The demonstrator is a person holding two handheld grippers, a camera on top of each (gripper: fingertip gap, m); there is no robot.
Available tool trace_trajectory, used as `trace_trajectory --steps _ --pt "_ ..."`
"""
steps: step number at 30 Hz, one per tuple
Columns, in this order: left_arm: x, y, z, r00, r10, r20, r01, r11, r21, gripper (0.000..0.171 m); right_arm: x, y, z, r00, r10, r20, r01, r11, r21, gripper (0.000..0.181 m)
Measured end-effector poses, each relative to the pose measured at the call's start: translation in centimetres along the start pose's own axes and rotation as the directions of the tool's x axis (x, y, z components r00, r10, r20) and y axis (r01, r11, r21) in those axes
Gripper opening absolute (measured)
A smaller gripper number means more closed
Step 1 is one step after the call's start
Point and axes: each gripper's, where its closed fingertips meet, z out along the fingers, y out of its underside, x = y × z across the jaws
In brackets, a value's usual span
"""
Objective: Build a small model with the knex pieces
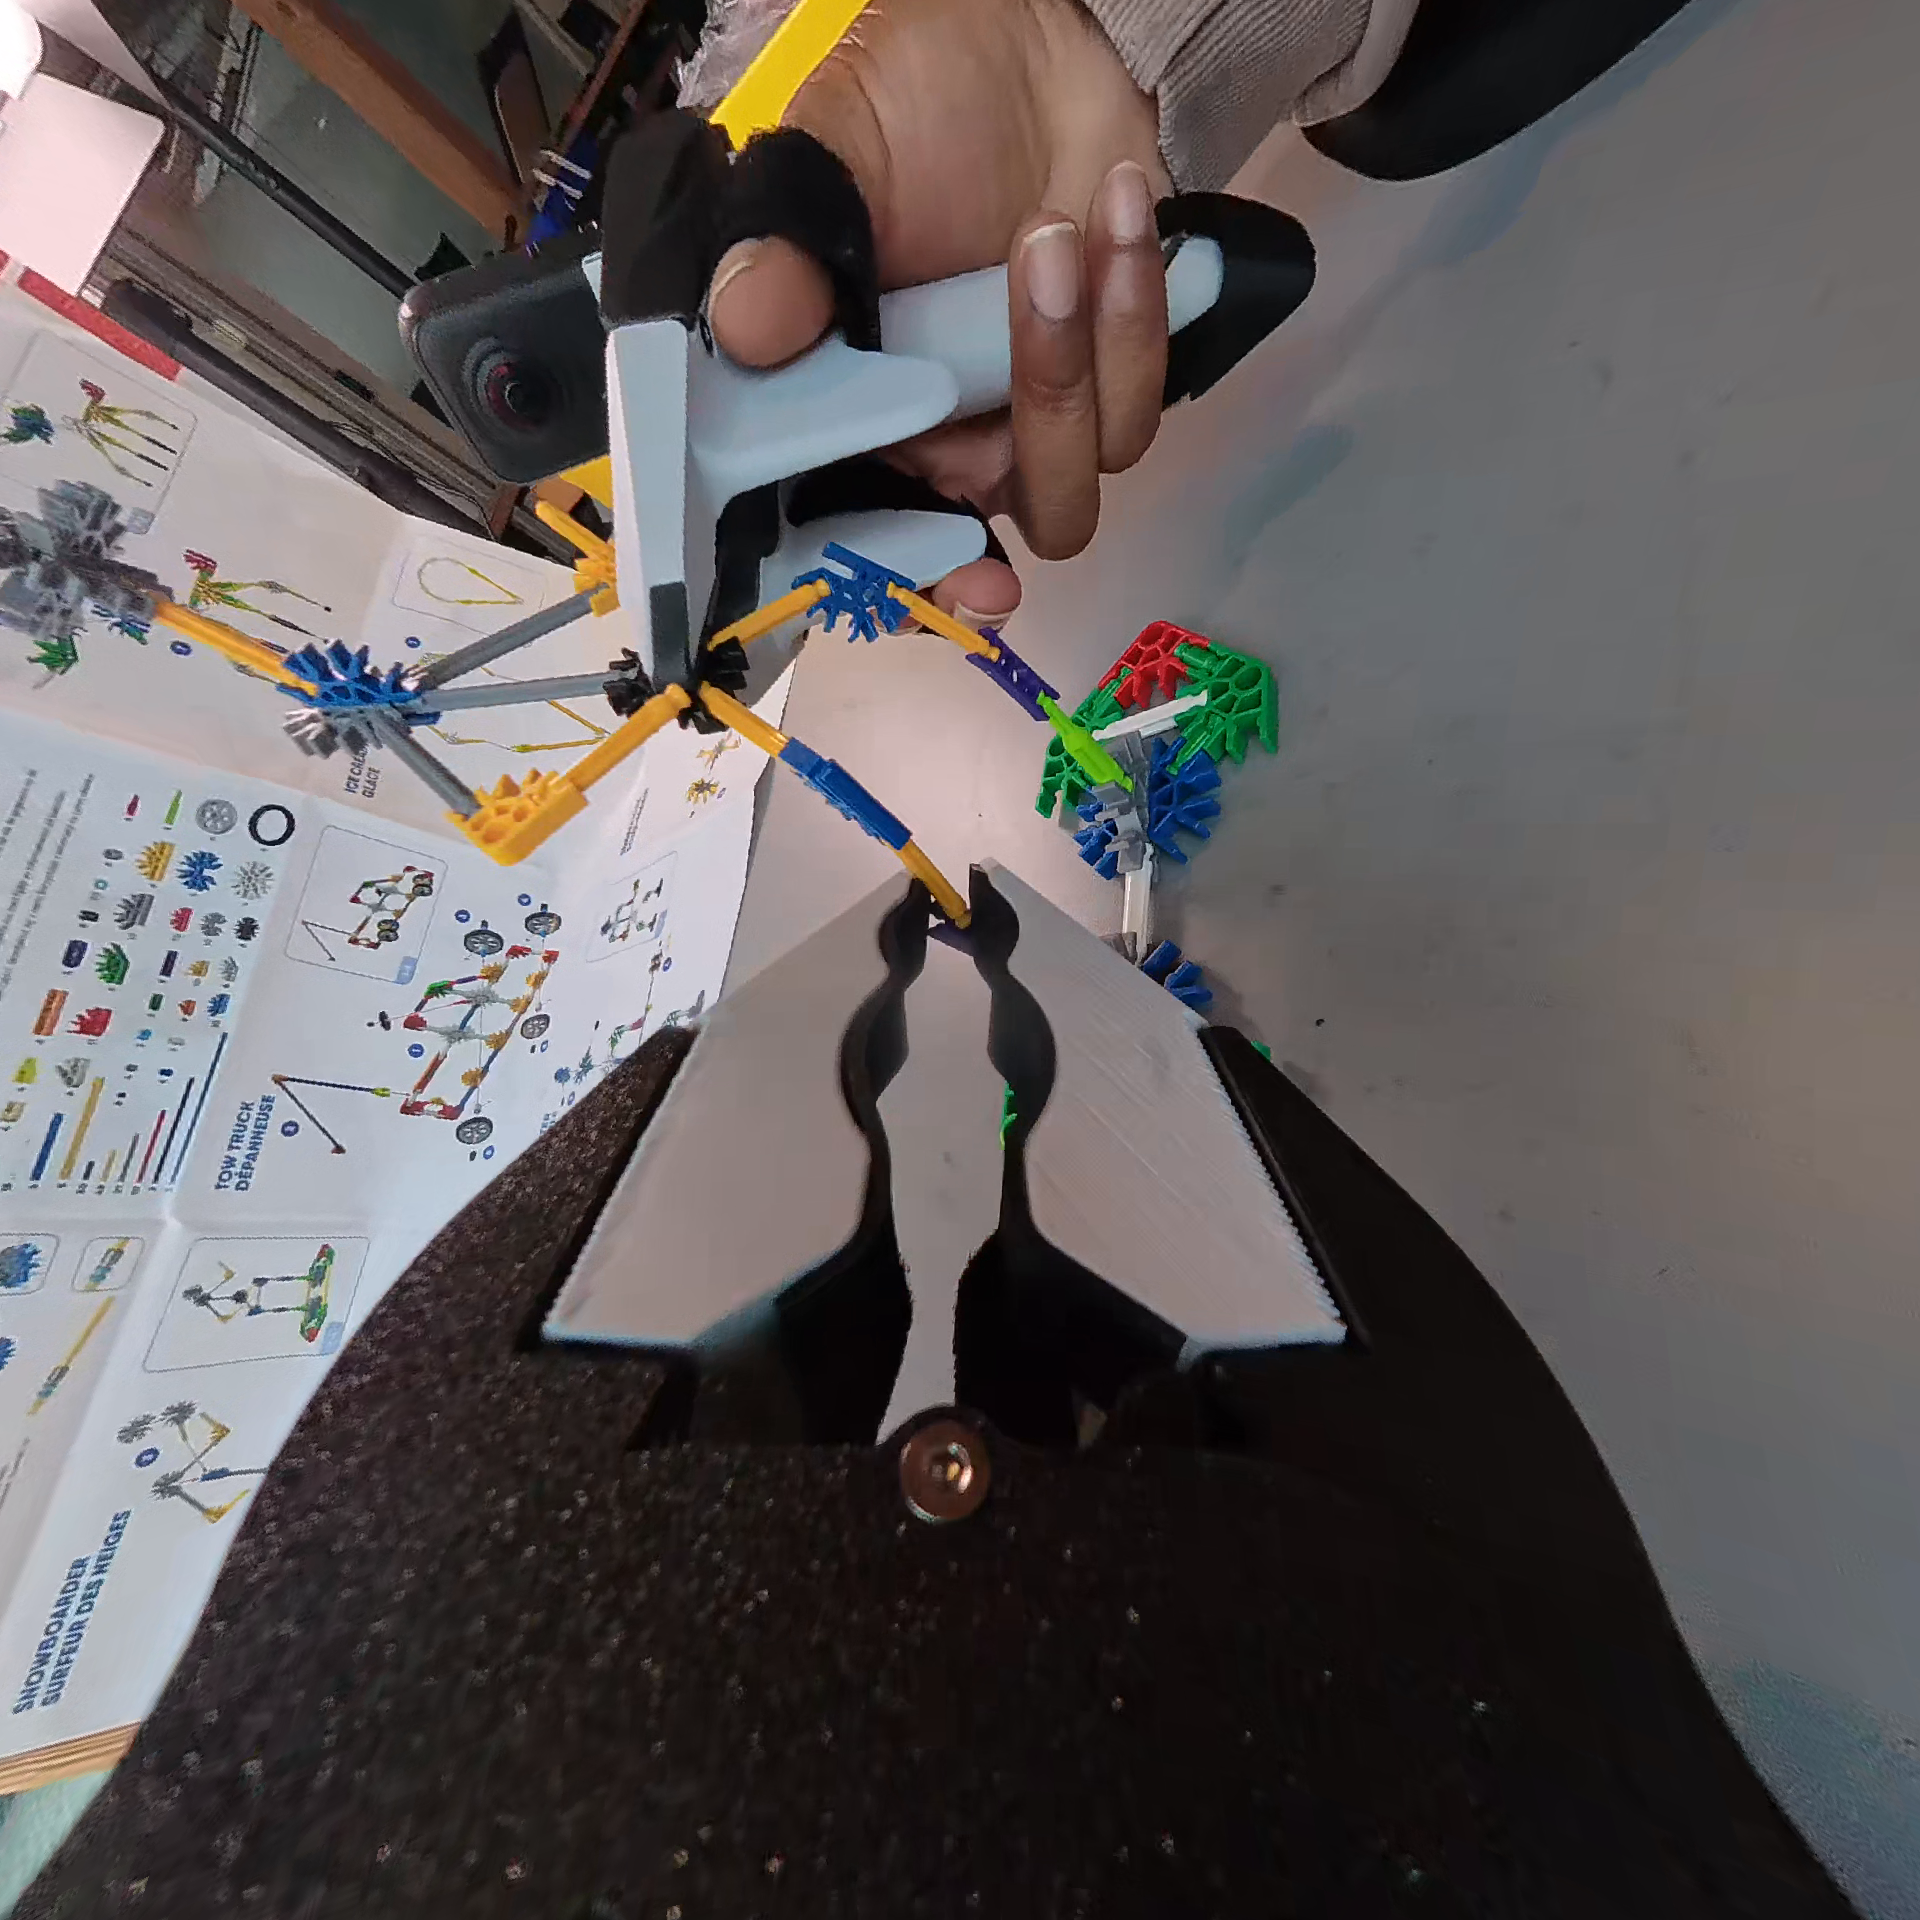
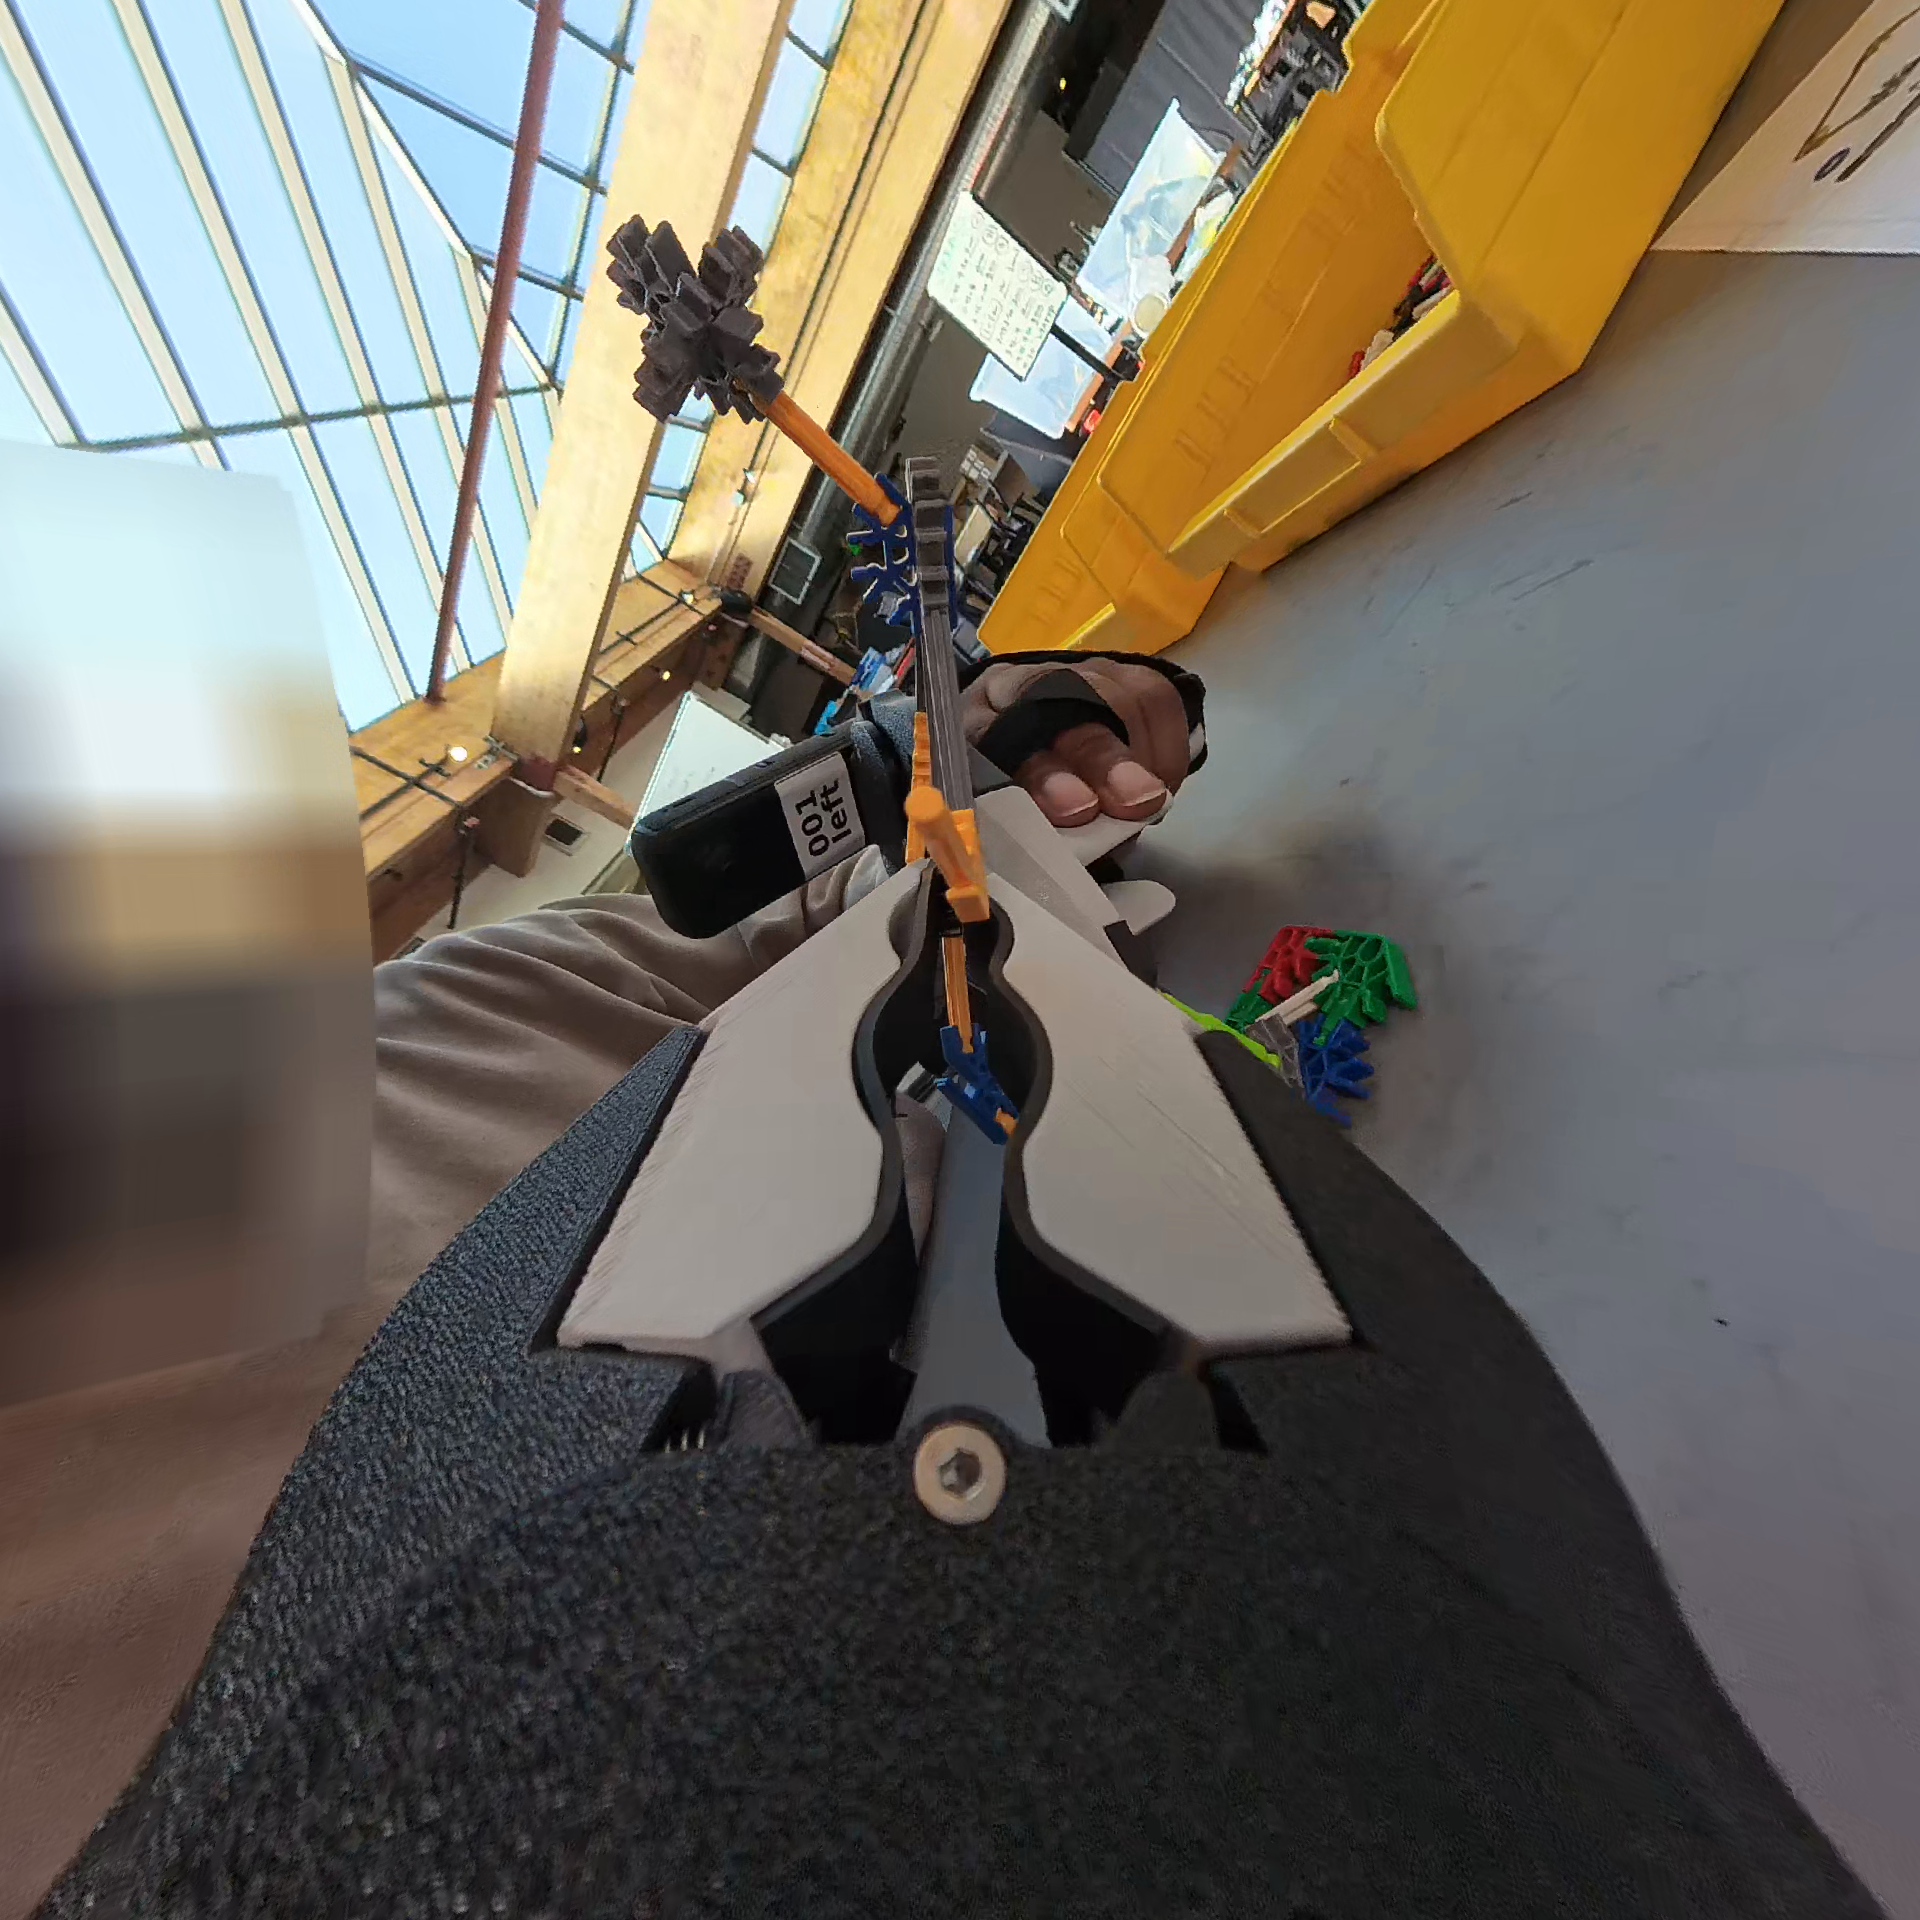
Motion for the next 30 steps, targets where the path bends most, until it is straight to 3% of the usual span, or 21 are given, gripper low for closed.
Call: trace_trajectory --steps 4,11,13,15,17,18,20,24,30 --pt "0.3 -0.3 0.0 0.999 0.046 0.001 -0.046 0.999 0.011 0.006 -0.4 0.4 0.0 0.997 0.045 0.065 -0.044 0.999 -0.009 0.002" --pt "0.1 -0.4 -0.3 0.957 0.281 0.078 -0.278 0.959 -0.05 0.008 -1.2 1.0 0.2 0.983 0.099 0.157 -0.099 0.995 -0.01 0.002" --pt "0.2 -0.4 -0.2 0.952 0.29 0.093 -0.287 0.957 -0.05 0.009 -1.4 1.0 0.1 0.978 0.103 0.183 -0.106 0.994 0.008 0.003" --pt "-0.1 -0.1 -0.2 0.976 0.197 0.091 -0.194 0.98 -0.04 0.008 -2.0 1.1 0.1 0.966 0.109 0.235 -0.115 0.993 0.012 0.003" --pt "0.4 0.2 -0.2 1.0 0.023 0.006 -0.023 1.0 0.004 0.012 -2.1 1.3 0.3 0.964 0.1 0.247 -0.106 0.994 0.013 0.001" --pt "1.0 0.6 -0.3 0.996 -0.069 -0.056 0.069 0.998 0.001 0.022 -2.1 1.2 0.3 0.964 0.091 0.25 -0.1 0.995 0.021 0.001" --pt "1.2 1.1 -0.4 0.977 -0.183 -0.111 0.184 0.983 0.001 0.024 -2.0 0.5 0.0 0.966 0.076 0.248 -0.095 0.993 0.064 0.001" --pt "1.6 1.4 -0.2 0.95 -0.274 -0.153 0.274 0.961 -0.02 0.022 -2.4 -0.6 -0.9 0.969 0.026 0.247 -0.061 0.989 0.132 0.002" --pt "1.7 0.9 0.8 0.899 -0.401 -0.177 0.399 0.916 -0.046 0.022 -2.8 0.2 -0.1 0.966 0.009 0.259 -0.037 0.994 0.103 0.003"
